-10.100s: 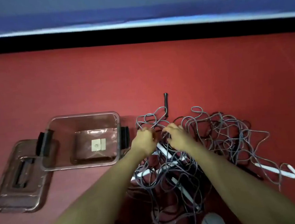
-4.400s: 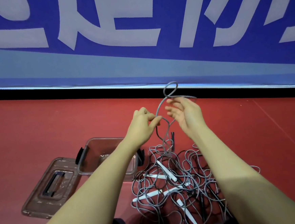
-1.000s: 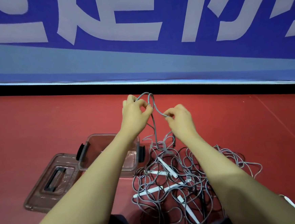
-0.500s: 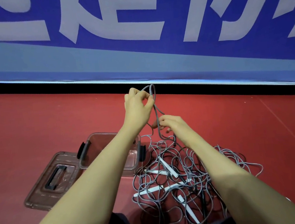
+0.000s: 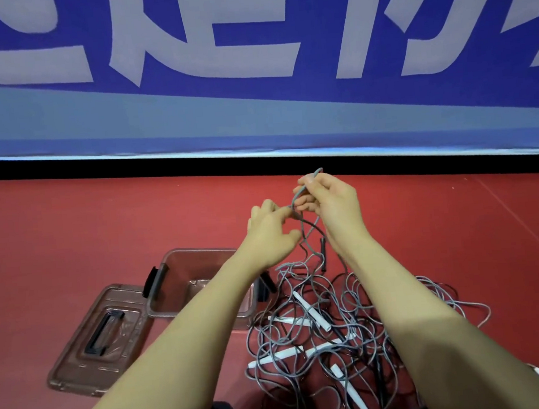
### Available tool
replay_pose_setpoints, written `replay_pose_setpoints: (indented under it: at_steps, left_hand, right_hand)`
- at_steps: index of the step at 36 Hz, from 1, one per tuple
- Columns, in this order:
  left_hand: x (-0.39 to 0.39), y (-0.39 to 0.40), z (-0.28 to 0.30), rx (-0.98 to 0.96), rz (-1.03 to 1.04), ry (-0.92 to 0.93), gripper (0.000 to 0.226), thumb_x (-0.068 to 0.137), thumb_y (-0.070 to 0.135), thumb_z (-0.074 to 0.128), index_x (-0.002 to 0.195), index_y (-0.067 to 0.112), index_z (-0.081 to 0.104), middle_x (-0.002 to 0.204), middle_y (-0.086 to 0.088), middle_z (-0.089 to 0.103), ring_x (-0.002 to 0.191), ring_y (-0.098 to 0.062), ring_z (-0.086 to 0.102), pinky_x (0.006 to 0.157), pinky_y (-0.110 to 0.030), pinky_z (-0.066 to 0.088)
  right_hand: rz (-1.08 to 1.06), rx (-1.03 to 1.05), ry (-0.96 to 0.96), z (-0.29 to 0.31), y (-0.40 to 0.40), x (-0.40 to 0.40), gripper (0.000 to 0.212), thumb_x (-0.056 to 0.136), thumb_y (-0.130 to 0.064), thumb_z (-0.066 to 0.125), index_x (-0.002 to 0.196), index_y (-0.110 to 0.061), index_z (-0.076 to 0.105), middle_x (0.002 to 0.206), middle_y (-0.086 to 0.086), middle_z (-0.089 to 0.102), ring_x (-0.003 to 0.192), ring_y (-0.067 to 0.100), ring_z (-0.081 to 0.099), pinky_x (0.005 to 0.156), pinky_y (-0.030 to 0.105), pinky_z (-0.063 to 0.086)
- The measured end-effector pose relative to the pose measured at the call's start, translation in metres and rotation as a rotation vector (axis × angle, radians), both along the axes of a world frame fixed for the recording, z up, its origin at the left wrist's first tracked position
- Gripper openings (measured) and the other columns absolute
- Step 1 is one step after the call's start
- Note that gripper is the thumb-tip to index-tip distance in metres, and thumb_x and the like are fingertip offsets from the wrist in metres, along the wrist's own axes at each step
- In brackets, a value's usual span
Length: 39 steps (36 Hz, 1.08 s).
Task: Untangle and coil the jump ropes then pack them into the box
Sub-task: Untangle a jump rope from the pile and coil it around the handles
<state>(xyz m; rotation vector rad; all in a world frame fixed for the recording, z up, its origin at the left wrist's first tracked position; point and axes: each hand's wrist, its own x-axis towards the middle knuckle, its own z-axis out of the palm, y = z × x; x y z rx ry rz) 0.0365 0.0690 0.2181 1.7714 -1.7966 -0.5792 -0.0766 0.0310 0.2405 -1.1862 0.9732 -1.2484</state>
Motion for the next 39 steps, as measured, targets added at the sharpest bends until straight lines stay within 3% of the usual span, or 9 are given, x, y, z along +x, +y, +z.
replay_pose_setpoints:
  at_steps: [7, 12, 15, 19, 21, 23, 26, 31, 39]
  left_hand:
    - [-0.004, -0.004, 0.0, -0.159, 0.073, 0.198, 0.015, 0.092, 0.031, 0.059, 0.093, 0.022, 0.071, 0.085, 0.003, 0.045, 0.094, -0.021, 0.039, 0.083, -0.027, 0.027]
    - [-0.003, -0.01, 0.003, -0.214, 0.132, 0.158, 0.024, 0.094, 0.032, 0.056, 0.086, 0.013, 0.069, 0.086, 0.002, 0.045, 0.093, -0.022, 0.037, 0.079, -0.028, 0.028]
    - [0.0, -0.013, 0.009, -0.278, 0.177, 0.148, 0.025, 0.094, 0.031, 0.055, 0.086, 0.011, 0.069, 0.086, 0.0, 0.045, 0.092, -0.022, 0.035, 0.085, -0.032, 0.032]
    - [0.005, -0.018, 0.019, -0.359, 0.2, 0.123, 0.027, 0.093, 0.028, 0.057, 0.079, 0.007, 0.067, 0.081, 0.004, 0.041, 0.089, -0.02, 0.034, 0.082, -0.031, 0.031]
    - [0.007, -0.018, 0.022, -0.375, 0.198, 0.122, 0.03, 0.093, 0.029, 0.058, 0.075, 0.006, 0.065, 0.075, 0.009, 0.037, 0.089, -0.021, 0.035, 0.081, -0.033, 0.033]
    - [0.008, -0.018, 0.025, -0.374, 0.192, 0.124, 0.033, 0.094, 0.03, 0.056, 0.072, 0.006, 0.062, 0.074, 0.011, 0.036, 0.089, -0.022, 0.037, 0.082, -0.034, 0.035]
    - [0.006, -0.015, 0.027, -0.295, 0.179, 0.166, 0.026, 0.097, 0.032, 0.049, 0.079, 0.017, 0.062, 0.077, 0.01, 0.035, 0.095, -0.023, 0.037, 0.088, -0.031, 0.033]
    - [0.005, -0.007, 0.016, -0.065, 0.09, 0.083, 0.03, 0.093, 0.018, 0.047, 0.117, 0.021, 0.064, 0.094, 0.0, 0.035, 0.107, -0.024, 0.033, 0.097, -0.028, 0.027]
    - [-0.005, 0.002, -0.005, -0.077, -0.057, 0.021, 0.023, 0.089, 0.039, 0.062, 0.104, 0.024, 0.07, 0.091, 0.001, 0.034, 0.094, -0.017, 0.029, 0.091, -0.03, 0.031]
  right_hand:
    - [0.072, 0.102, -0.312, 0.014, 0.0, -0.003, 0.019, 0.097, -0.005, 0.047, 0.082, -0.002, 0.059, 0.063, 0.002, 0.065, 0.051, 0.01, 0.058, 0.054, 0.018, 0.05]
    - [0.08, 0.092, -0.337, 0.011, -0.001, -0.01, 0.017, 0.098, -0.008, 0.045, 0.091, -0.004, 0.06, 0.083, 0.009, 0.064, 0.065, 0.012, 0.061, 0.058, 0.02, 0.051]
    - [0.05, 0.064, 0.085, -0.004, -0.004, -0.017, 0.01, 0.095, -0.01, 0.052, 0.095, -0.013, 0.062, 0.094, 0.007, 0.064, 0.071, 0.012, 0.057, 0.054, 0.018, 0.045]
    - [0.255, -0.021, 0.684, -0.029, -0.001, -0.024, 0.011, 0.088, -0.008, 0.062, 0.097, -0.014, 0.063, 0.093, 0.006, 0.065, 0.082, 0.012, 0.055, 0.068, 0.018, 0.042]
    - [0.285, -0.072, 0.939, -0.037, 0.002, -0.026, 0.011, 0.091, -0.017, 0.059, 0.089, -0.008, 0.066, 0.085, 0.013, 0.066, 0.076, 0.016, 0.054, 0.068, 0.026, 0.037]
    - [0.233, -0.087, 1.018, -0.041, 0.001, -0.029, 0.023, 0.094, -0.02, 0.055, 0.076, -0.009, 0.064, 0.071, 0.015, 0.063, 0.063, 0.016, 0.053, 0.063, 0.026, 0.035]
    - [0.18, -0.026, 0.74, -0.04, -0.002, -0.027, 0.032, 0.095, -0.011, 0.051, 0.064, -0.017, 0.058, 0.06, 0.004, 0.058, 0.045, 0.005, 0.053, 0.055, 0.022, 0.045]
    - [0.079, -0.039, 0.304, -0.012, -0.003, -0.019, 0.029, 0.098, -0.009, 0.048, 0.071, -0.009, 0.059, 0.064, 0.009, 0.059, 0.043, 0.006, 0.053, 0.047, 0.017, 0.046]
    - [0.044, 0.006, -0.084, 0.019, 0.001, -0.015, 0.026, 0.098, -0.014, 0.048, 0.076, -0.006, 0.059, 0.062, 0.004, 0.061, 0.046, 0.009, 0.053, 0.048, 0.018, 0.045]
